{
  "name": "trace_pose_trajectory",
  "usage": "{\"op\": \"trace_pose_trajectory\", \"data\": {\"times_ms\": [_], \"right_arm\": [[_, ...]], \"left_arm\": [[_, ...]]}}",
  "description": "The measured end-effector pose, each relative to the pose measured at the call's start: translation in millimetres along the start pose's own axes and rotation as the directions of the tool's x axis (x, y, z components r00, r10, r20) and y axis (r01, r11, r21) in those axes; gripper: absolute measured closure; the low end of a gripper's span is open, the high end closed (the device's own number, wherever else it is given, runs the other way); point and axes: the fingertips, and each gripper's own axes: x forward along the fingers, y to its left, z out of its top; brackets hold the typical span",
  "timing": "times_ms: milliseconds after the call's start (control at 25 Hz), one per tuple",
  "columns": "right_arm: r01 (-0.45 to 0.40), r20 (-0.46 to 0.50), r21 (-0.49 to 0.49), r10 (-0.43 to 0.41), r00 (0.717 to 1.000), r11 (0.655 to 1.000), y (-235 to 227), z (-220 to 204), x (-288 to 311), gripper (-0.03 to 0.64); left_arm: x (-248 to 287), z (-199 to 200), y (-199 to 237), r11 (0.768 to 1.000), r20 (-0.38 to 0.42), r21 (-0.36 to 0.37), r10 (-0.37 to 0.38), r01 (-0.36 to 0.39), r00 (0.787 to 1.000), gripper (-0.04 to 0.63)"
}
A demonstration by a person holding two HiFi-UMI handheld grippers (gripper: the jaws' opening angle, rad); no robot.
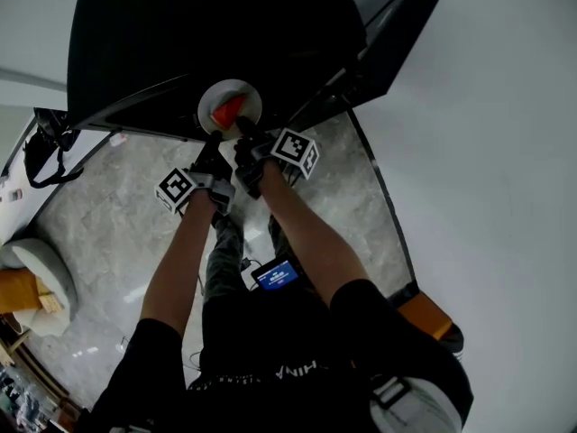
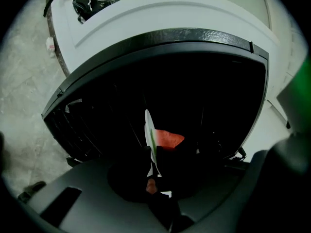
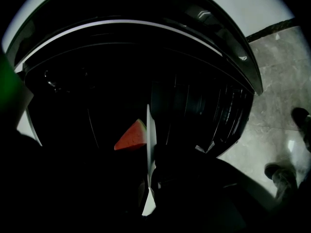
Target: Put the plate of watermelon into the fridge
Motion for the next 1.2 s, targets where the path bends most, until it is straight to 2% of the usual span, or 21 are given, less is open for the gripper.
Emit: {"op": "trace_pose_trajectory", "data": {"times_ms": [280, 440, 680, 800, 880, 1000, 1120, 1160, 1200], "right_arm": [[0.017, -0.005, -0.025, -0.017, 1.0, 1.0, -21, 20, 25, 0.588], [0.028, -0.028, -0.039, -0.029, 0.999, 0.999, -27, 22, 37, 0.589], [0.041, -0.078, -0.055, -0.045, 0.996, 0.998, -30, 18, 50, 0.588], [0.056, -0.126, -0.129, -0.072, 0.989, 0.99, -28, 12, 53, 0.573], [0.047, -0.152, -0.163, -0.072, 0.986, 0.985, -23, 9, 52, 0.514], [0.054, -0.177, -0.23, -0.096, 0.979, 0.972, -21, 9, 45, 0.474], [0.069, -0.174, -0.344, -0.136, 0.975, 0.936, -26, 10, 29, 0.476], [0.07, -0.174, -0.395, -0.15, 0.973, 0.916, -27, 9, 25, 0.496], [0.072, -0.178, -0.448, -0.168, 0.97, 0.891, -28, 6, 22, 0.567]], "left_arm": [[26, 7, 31, 0.998, 0.049, -0.057, 0.018, -0.015, 0.999, 0.568], [31, 15, 43, 0.998, 0.091, -0.064, 0.029, -0.023, 0.995, 0.568], [34, 29, 54, 0.992, 0.152, -0.124, 0.038, -0.019, 0.988, 0.577], [34, 37, 60, 0.991, 0.175, -0.129, 0.053, -0.031, 0.983, 0.578], [36, 40, 62, 0.99, 0.196, -0.139, 0.058, -0.031, 0.979, 0.578], [41, 49, 62, 0.989, 0.227, -0.143, 0.072, -0.04, 0.971, 0.578], [47, 54, 63, 0.99, 0.235, -0.132, 0.079, -0.048, 0.969, 0.577], [49, 54, 62, 0.991, 0.231, -0.125, 0.075, -0.047, 0.97, 0.577], [51, 54, 61, 0.993, 0.222, -0.111, 0.068, -0.044, 0.973, 0.577]]}}
